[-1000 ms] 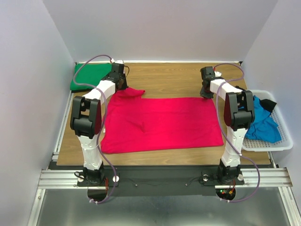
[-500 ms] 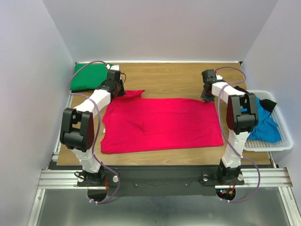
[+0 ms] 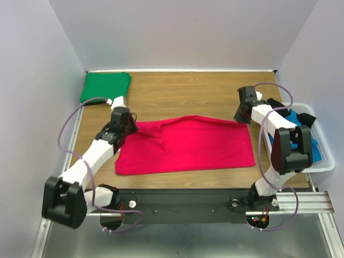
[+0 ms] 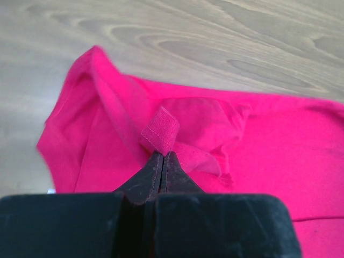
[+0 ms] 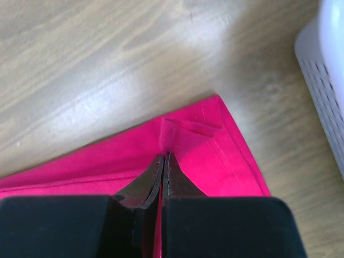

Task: Fold and stack the t-shirts
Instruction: Fold the tshirt

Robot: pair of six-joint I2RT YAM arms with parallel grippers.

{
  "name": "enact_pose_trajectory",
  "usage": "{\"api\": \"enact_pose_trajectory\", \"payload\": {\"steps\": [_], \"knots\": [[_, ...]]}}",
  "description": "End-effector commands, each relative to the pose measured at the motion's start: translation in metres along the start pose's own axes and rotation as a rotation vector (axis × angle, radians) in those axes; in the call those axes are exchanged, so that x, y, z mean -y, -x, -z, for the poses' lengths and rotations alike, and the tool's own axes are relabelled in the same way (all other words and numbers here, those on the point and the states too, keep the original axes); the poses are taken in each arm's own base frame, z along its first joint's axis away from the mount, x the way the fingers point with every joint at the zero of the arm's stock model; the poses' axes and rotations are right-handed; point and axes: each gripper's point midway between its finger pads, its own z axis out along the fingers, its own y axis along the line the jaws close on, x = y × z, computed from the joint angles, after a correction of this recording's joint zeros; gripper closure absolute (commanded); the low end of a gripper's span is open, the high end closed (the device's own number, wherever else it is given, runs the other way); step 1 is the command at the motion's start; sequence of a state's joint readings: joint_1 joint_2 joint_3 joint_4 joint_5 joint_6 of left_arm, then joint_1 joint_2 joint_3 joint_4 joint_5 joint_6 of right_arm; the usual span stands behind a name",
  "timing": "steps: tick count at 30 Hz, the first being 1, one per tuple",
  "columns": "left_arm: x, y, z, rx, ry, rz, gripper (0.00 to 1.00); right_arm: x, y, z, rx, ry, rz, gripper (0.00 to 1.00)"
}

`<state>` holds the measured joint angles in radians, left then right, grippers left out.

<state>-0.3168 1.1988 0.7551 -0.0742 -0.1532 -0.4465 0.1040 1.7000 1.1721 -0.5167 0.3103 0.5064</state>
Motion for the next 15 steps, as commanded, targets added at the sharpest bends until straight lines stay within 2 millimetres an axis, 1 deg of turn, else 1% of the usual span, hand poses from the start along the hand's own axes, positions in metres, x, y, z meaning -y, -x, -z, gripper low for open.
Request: {"api": "enact_pose_trajectory", "payload": {"steps": [1,2,3,4,5,9,13,15], "knots": [[-0.013,0.010,0.028,0.110,0.034,0.154,1.00,0.007,-0.003,0.015,0.021,0.018,-0.024,1.00],[-0.018,0.002,0.030,0.091,0.051,0.194,1.00,0.008,-0.002,0.020,0.032,0.025,-0.026,1.00],[-0.020,-0.001,0.036,0.083,0.058,0.229,1.00,0.011,-0.002,0.023,0.039,0.024,-0.026,1.00],[-0.020,0.001,0.039,0.095,0.055,0.232,1.00,0.012,-0.004,0.023,0.036,0.021,-0.023,1.00],[-0.026,-0.005,0.042,0.078,0.087,0.266,1.00,0.014,-0.003,0.026,0.044,0.021,-0.022,1.00],[-0.033,-0.016,0.053,0.041,0.118,0.307,1.00,0.017,-0.004,0.033,0.057,0.029,-0.023,1.00],[-0.047,-0.031,0.066,-0.009,0.197,0.375,1.00,0.021,-0.004,0.037,0.071,0.021,-0.014,1.00],[-0.043,-0.032,0.070,-0.013,0.170,0.382,1.00,0.023,-0.004,0.039,0.074,0.019,-0.016,1.00]]}}
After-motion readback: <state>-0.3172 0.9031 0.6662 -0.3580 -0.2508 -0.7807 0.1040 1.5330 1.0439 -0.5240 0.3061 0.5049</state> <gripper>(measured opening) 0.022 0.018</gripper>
